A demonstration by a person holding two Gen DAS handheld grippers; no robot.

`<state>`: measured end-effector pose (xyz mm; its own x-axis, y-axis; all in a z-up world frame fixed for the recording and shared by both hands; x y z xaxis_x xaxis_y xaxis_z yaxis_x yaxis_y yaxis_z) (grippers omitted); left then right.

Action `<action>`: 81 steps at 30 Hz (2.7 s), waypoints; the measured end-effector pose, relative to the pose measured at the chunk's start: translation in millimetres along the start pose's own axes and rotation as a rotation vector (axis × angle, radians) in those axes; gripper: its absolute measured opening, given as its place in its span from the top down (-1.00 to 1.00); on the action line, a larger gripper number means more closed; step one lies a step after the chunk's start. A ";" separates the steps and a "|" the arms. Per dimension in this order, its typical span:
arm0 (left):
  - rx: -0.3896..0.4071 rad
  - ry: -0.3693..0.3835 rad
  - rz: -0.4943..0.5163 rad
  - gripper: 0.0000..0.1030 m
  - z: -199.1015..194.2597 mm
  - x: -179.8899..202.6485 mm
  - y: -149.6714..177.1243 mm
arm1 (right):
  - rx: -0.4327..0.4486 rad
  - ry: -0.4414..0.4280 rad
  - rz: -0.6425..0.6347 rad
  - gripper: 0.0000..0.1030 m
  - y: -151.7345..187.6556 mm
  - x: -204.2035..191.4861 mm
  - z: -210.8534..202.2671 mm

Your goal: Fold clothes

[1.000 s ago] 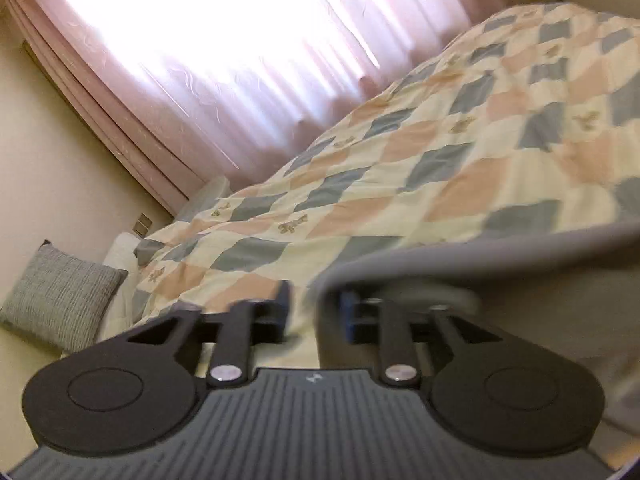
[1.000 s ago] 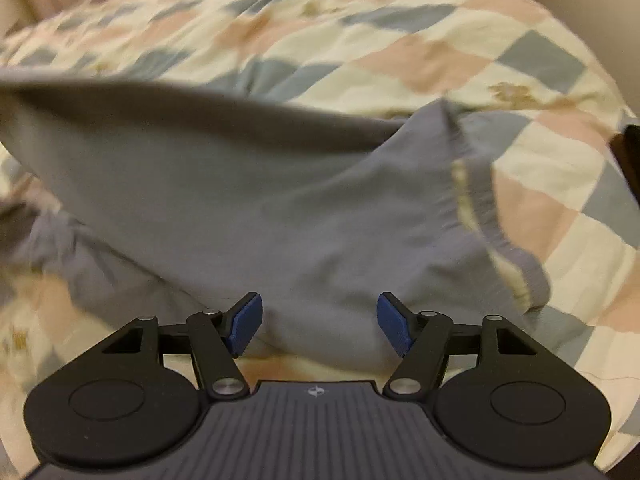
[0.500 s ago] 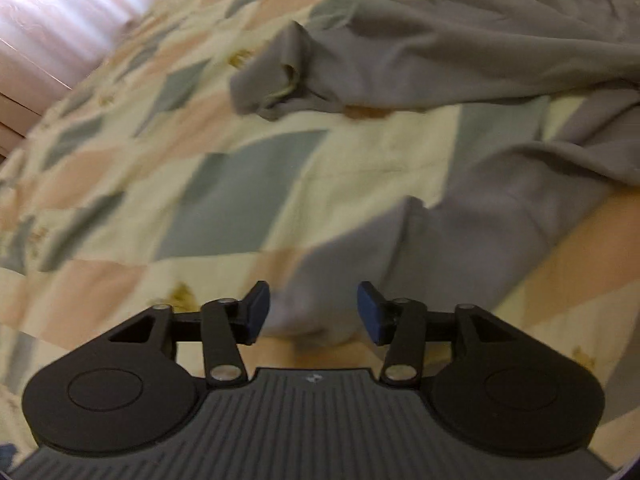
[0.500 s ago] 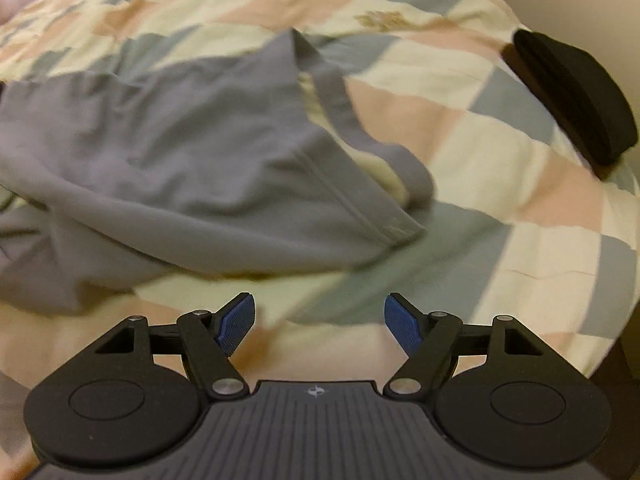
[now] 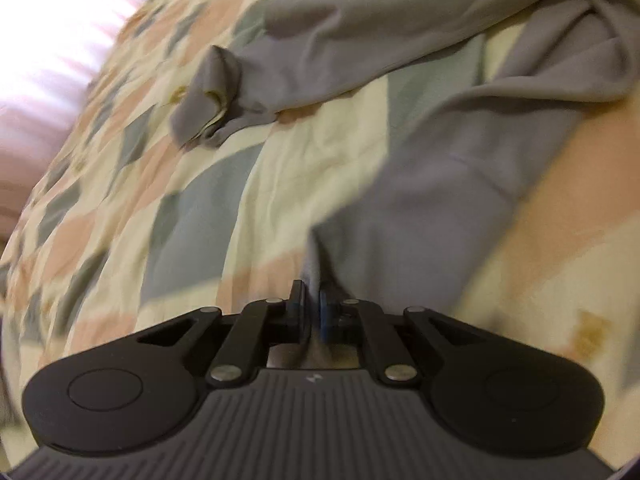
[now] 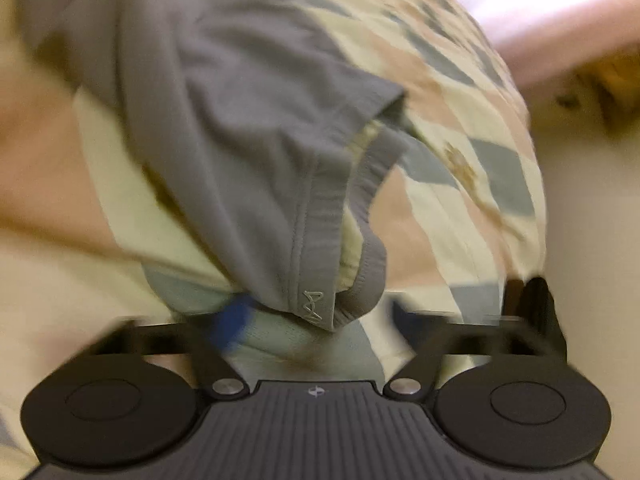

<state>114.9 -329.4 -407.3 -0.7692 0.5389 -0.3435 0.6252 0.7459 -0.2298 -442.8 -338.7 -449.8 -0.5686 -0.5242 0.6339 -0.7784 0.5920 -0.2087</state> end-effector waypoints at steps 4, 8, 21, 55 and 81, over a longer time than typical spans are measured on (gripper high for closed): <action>-0.004 -0.027 -0.152 0.92 -79.8 16.2 39.8 | 0.115 -0.076 0.061 0.86 2.2 17.1 -10.8; 0.047 -0.019 -0.362 0.87 -174.6 14.4 64.9 | 0.198 -0.083 0.102 0.88 9.4 48.5 -49.0; 0.067 -0.056 -1.000 0.24 -84.0 -148.0 74.0 | 0.129 -0.173 0.558 0.36 -86.3 149.9 -13.3; -0.003 -0.380 0.476 0.96 53.3 33.5 55.0 | 0.041 0.027 0.407 -0.07 -52.5 16.1 -18.9; -0.011 -0.166 -0.077 0.98 -118.2 -6.1 109.0 | 0.504 0.255 -0.454 1.00 -18.7 40.3 -131.8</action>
<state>172.1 -205.0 -322.7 -0.7820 0.4082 -0.4710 0.5627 0.7875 -0.2516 -416.1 -290.2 -322.2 -0.1280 -0.4562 0.8806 -0.9861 -0.0364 -0.1622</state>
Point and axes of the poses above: each gripper's, at about its wrist camera, not at the fingertips, and z roughly the way its jaws point, x to its right, y to its underside, the point moved 7 cm from there along z, roughly the way its jaws point, and after that the axes turned 8 degrees about y, right-handed, at the moved point
